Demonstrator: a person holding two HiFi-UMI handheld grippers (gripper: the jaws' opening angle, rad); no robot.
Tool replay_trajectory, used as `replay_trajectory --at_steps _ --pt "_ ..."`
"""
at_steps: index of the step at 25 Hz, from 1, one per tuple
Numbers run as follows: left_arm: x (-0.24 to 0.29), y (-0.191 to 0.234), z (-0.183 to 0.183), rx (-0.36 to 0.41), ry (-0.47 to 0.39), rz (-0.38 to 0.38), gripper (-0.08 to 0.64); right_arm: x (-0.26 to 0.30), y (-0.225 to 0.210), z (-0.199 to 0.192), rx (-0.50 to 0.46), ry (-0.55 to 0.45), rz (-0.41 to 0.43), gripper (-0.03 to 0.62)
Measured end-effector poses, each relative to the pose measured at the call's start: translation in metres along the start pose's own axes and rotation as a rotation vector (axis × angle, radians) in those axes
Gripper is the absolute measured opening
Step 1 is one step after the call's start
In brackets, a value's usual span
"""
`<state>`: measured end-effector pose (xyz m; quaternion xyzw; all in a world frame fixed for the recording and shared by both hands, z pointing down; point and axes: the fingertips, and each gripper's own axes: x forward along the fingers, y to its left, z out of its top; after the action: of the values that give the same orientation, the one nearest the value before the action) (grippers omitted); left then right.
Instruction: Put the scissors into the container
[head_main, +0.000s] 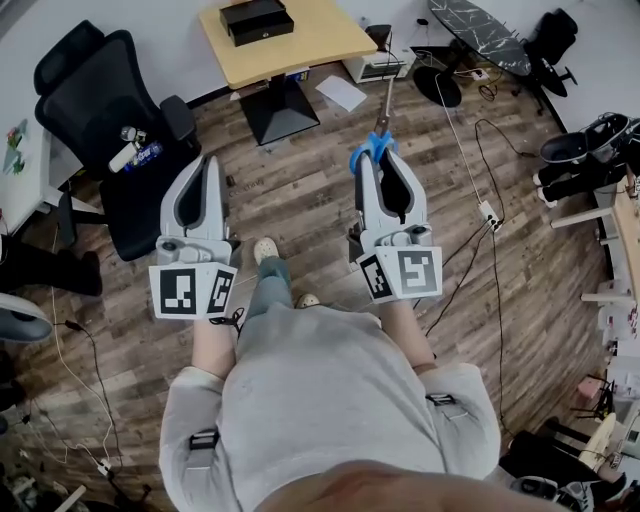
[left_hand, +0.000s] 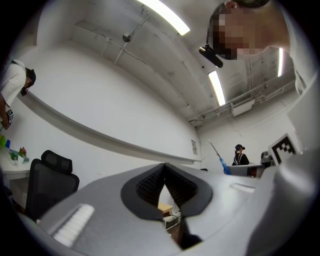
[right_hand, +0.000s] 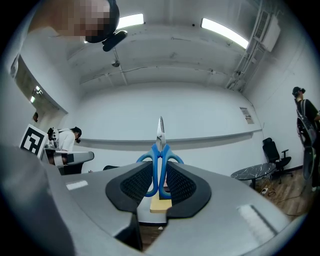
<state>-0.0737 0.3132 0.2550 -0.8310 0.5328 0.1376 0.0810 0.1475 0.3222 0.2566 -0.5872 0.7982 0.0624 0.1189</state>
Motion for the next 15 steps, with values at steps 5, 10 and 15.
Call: replay_trajectory --at_steps 5,10,15 --pt "0.036 0.033 -0.017 -0.014 -0.007 -0.003 0.057 0.045 -0.004 -0.015 -0.013 0.006 -0.013 0.089" --pt "0.091 0.073 -0.025 -0.016 -0.026 -0.024 0.057 0.109 -0.012 -0.022 -0.019 -0.008 -0.037 0.089" --pt "0.149 0.116 -0.03 -0.014 -0.044 -0.044 0.057 0.176 -0.018 -0.027 -0.03 -0.032 -0.062 0.089"
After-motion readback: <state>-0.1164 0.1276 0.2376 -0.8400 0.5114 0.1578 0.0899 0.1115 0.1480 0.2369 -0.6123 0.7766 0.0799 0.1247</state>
